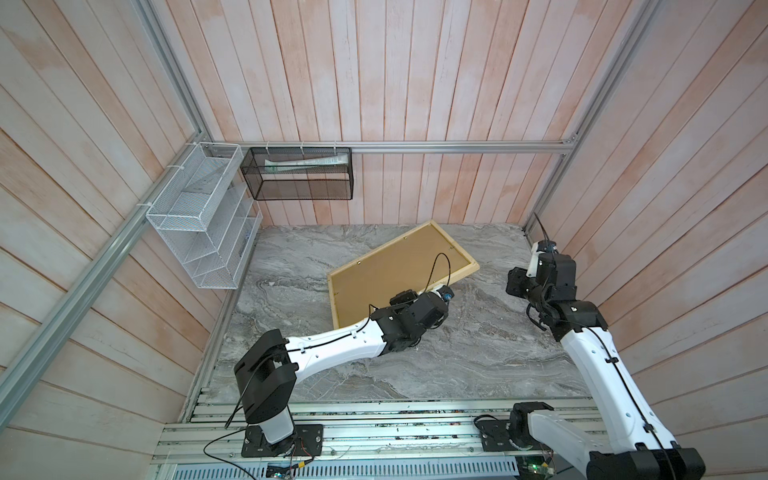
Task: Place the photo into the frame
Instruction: 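Raise the frame upright with the left gripper, swinging it away from the robot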
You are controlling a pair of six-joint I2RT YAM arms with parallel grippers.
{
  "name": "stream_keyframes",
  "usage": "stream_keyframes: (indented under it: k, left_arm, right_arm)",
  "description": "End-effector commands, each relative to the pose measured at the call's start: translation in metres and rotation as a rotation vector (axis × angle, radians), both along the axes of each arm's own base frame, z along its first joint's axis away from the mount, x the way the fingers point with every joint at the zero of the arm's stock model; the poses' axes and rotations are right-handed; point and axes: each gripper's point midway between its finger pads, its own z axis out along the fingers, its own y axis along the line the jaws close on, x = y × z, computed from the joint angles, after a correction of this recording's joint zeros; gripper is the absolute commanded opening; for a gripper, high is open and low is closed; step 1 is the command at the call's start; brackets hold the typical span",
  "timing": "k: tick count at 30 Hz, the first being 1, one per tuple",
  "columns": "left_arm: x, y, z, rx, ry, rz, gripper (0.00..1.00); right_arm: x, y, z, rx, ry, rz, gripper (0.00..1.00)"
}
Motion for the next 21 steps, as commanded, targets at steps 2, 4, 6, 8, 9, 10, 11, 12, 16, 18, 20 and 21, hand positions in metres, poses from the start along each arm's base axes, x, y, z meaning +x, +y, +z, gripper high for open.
stream_keyframes:
  k: [2, 4, 6, 8, 9, 10, 11, 12, 16, 18, 20, 21]
  left_arm:
    - [0.002, -0.015, 0.021, -0.254, 0.132, 0.057, 0.04]
    - [0.002, -0.015, 0.028, -0.271, 0.155, 0.056, 0.04]
    - [0.003, -0.015, 0.037, -0.292, 0.166, 0.061, 0.03]
    - [0.004, -0.013, 0.046, -0.318, 0.182, 0.066, 0.03]
    - [0.004, -0.013, 0.051, -0.334, 0.189, 0.065, 0.03]
    - [0.004, -0.013, 0.057, -0.349, 0.193, 0.065, 0.03]
    - [0.005, -0.012, 0.063, -0.369, 0.198, 0.064, 0.03]
    - [0.005, -0.011, 0.069, -0.386, 0.202, 0.063, 0.03]
    - [0.004, -0.010, 0.093, -0.463, 0.220, 0.043, 0.02]
    - [0.012, -0.002, 0.106, -0.514, 0.232, 0.050, 0.03]
    - [0.016, 0.002, 0.119, -0.564, 0.235, 0.051, 0.02]
    - [0.018, 0.004, 0.125, -0.587, 0.244, 0.045, 0.02]
  right_arm:
    - [0.002, 0.001, -0.004, 0.022, 0.002, 0.002, 0.44]
    - [0.003, 0.001, -0.005, 0.022, 0.004, 0.003, 0.44]
    - [0.003, 0.002, -0.005, 0.024, 0.006, 0.004, 0.44]
    - [0.003, 0.002, -0.006, 0.024, 0.007, 0.006, 0.44]
    - [0.004, 0.002, -0.006, 0.025, 0.007, 0.007, 0.44]
    - [0.004, 0.002, -0.007, 0.027, 0.008, 0.009, 0.44]
    - [0.004, 0.003, -0.007, 0.028, 0.008, 0.011, 0.44]
    - [0.004, 0.003, -0.008, 0.030, 0.009, 0.012, 0.44]
    - [0.005, 0.005, -0.010, 0.039, 0.013, 0.019, 0.44]
    - [0.005, 0.006, -0.011, 0.046, 0.015, 0.022, 0.44]
    - [0.005, 0.008, -0.012, 0.054, 0.016, 0.026, 0.44]
    - [0.005, 0.008, -0.012, 0.055, 0.014, 0.029, 0.44]
